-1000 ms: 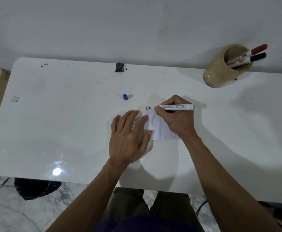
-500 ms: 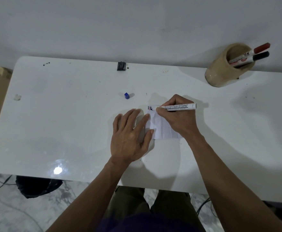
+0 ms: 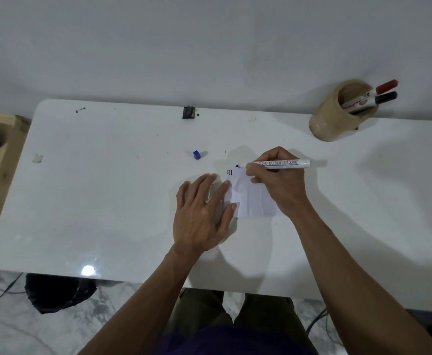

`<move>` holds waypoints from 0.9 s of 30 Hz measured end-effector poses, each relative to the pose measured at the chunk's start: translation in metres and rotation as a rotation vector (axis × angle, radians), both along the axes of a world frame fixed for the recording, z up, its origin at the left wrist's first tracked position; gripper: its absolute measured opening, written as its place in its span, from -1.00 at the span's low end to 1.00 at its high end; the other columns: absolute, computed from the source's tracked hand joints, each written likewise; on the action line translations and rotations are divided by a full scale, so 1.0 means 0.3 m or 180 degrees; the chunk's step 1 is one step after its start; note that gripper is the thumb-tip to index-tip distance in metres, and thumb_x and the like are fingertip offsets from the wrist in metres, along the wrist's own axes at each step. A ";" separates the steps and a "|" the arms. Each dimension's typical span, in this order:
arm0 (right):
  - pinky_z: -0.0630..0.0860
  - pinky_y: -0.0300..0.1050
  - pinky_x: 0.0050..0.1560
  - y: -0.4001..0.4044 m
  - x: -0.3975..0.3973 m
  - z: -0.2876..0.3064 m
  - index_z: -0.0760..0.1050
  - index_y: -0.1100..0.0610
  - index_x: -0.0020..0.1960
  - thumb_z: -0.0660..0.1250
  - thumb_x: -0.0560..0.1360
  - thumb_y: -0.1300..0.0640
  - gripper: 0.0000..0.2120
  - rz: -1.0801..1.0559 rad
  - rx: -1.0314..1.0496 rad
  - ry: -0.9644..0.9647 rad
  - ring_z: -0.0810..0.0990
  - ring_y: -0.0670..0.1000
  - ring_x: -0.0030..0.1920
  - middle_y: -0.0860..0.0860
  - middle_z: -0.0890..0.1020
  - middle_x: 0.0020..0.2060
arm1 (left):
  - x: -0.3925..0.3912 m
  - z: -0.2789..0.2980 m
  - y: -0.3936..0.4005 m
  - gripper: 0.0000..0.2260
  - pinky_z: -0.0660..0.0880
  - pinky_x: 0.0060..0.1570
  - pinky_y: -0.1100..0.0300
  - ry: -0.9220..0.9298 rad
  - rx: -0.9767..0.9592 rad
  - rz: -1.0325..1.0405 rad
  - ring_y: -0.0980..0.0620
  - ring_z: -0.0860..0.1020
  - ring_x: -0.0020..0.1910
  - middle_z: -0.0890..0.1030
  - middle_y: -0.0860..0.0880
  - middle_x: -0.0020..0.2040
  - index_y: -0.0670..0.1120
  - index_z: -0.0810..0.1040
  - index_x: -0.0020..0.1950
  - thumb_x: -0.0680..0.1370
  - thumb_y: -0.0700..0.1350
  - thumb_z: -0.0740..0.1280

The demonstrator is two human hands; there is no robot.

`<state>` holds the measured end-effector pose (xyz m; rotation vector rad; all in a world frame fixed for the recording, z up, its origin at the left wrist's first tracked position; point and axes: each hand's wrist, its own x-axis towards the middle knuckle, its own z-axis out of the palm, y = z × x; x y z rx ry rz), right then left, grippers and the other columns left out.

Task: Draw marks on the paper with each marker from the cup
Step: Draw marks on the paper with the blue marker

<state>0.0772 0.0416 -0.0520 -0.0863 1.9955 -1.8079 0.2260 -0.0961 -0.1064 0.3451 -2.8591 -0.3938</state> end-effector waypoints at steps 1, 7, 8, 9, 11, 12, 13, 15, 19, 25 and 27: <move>0.64 -0.05 -0.24 0.005 0.002 0.023 0.53 0.13 -0.19 0.54 0.42 0.36 -0.77 -0.0078 -0.0148 -0.0077 0.73 0.09 -0.22 0.13 0.71 -0.24 | 0.001 0.009 -0.001 -0.55 0.30 0.44 -0.13 -0.0035 0.0061 0.0004 -0.08 0.45 0.44 0.53 -0.08 0.41 0.02 0.53 0.40 0.61 0.21 0.21; 0.64 -0.12 -0.23 0.037 0.044 0.131 0.55 0.16 -0.18 0.48 0.42 0.48 -0.75 -0.0358 -0.0681 -0.0253 0.69 -0.01 -0.18 0.02 0.72 -0.20 | -0.044 0.124 -0.030 -0.56 0.50 0.25 -0.04 0.0176 0.1257 0.0772 -0.08 0.55 0.25 0.62 -0.04 0.27 -0.07 0.50 0.36 0.59 0.16 0.23; 0.65 -0.10 -0.20 0.042 0.056 0.140 0.57 0.17 -0.17 0.48 0.43 0.48 -0.76 -0.0353 -0.0696 -0.0254 0.69 0.00 -0.16 0.03 0.72 -0.18 | -0.065 0.144 -0.053 -0.59 0.51 0.20 -0.04 0.0183 0.1234 0.0891 -0.10 0.54 0.25 0.60 -0.06 0.26 -0.06 0.48 0.37 0.59 0.11 0.25; 0.65 -0.08 -0.18 0.046 0.068 0.146 0.59 0.18 -0.16 0.48 0.43 0.47 -0.78 -0.0357 -0.0708 -0.0262 0.69 0.02 -0.13 0.05 0.72 -0.15 | -0.089 0.163 -0.081 -0.62 0.52 0.17 -0.05 0.0150 0.1174 0.0971 -0.12 0.52 0.25 0.58 -0.07 0.26 -0.06 0.46 0.39 0.60 0.06 0.27; 0.66 -0.04 -0.13 0.052 0.091 0.152 0.63 0.20 -0.11 0.48 0.45 0.44 -0.84 -0.0409 -0.0734 -0.0307 0.69 0.07 -0.08 0.10 0.73 -0.10 | -0.143 0.197 -0.139 -0.62 0.55 0.12 -0.10 -0.0067 0.1117 0.1056 -0.15 0.50 0.26 0.51 -0.11 0.29 -0.04 0.43 0.42 0.62 0.01 0.30; 0.67 -0.04 -0.12 0.053 0.102 0.156 0.65 0.20 -0.09 0.49 0.45 0.42 -0.85 -0.0440 -0.0742 -0.0335 0.69 0.10 -0.07 0.11 0.73 -0.09 | -0.170 0.208 -0.165 -0.62 0.55 0.12 -0.11 -0.0241 0.1117 0.1058 -0.15 0.49 0.27 0.49 -0.11 0.30 -0.03 0.43 0.44 0.62 0.00 0.30; 0.67 -0.04 -0.12 0.053 0.113 0.159 0.67 0.18 -0.08 0.49 0.46 0.41 -0.85 -0.0476 -0.0739 -0.0361 0.70 0.11 -0.06 0.12 0.74 -0.08 | -0.194 0.214 -0.187 -0.62 0.54 0.13 -0.11 -0.0431 0.1124 0.1035 -0.15 0.48 0.28 0.48 -0.11 0.31 -0.03 0.44 0.44 0.63 0.00 0.30; 0.65 -0.06 -0.14 0.053 0.133 0.164 0.69 0.14 -0.07 0.49 0.47 0.39 -0.83 -0.0552 -0.0721 -0.0385 0.71 0.10 -0.08 0.10 0.75 -0.11 | -0.231 0.214 -0.214 -0.65 0.54 0.14 -0.10 -0.0749 0.1121 0.0887 -0.14 0.52 0.26 0.51 -0.10 0.27 -0.04 0.48 0.41 0.63 -0.01 0.30; 0.65 -0.07 -0.14 0.048 0.166 0.180 0.68 0.17 -0.03 0.50 0.47 0.37 -0.86 -0.0638 -0.0694 -0.0391 0.71 0.08 -0.08 0.08 0.75 -0.14 | -0.252 0.195 -0.238 -0.78 0.53 0.02 0.00 -0.0961 0.1011 0.0692 -0.19 0.59 0.10 0.59 -0.14 0.12 -0.14 0.63 0.21 0.64 -0.09 0.30; 0.65 -0.06 -0.17 0.027 0.199 0.209 0.54 0.13 -0.06 0.50 0.49 0.32 -0.83 -0.0776 -0.0681 -0.0342 0.74 0.10 -0.07 0.09 0.76 -0.03 | -0.219 0.188 -0.275 -0.81 0.39 -0.22 0.07 -0.1197 0.0851 0.0875 -0.17 0.52 -0.19 0.61 -0.18 -0.10 -0.23 0.56 -0.10 0.63 -0.15 0.27; 0.65 -0.05 -0.16 0.013 0.208 0.217 0.54 0.15 -0.03 0.48 0.51 0.25 -0.87 -0.0740 -0.0632 -0.0301 0.75 0.12 -0.04 0.09 0.76 -0.03 | -0.192 0.191 -0.284 -0.84 0.40 -0.22 0.07 -0.1275 0.0952 0.0953 -0.16 0.52 -0.20 0.61 -0.16 -0.09 -0.20 0.58 -0.06 0.63 -0.15 0.28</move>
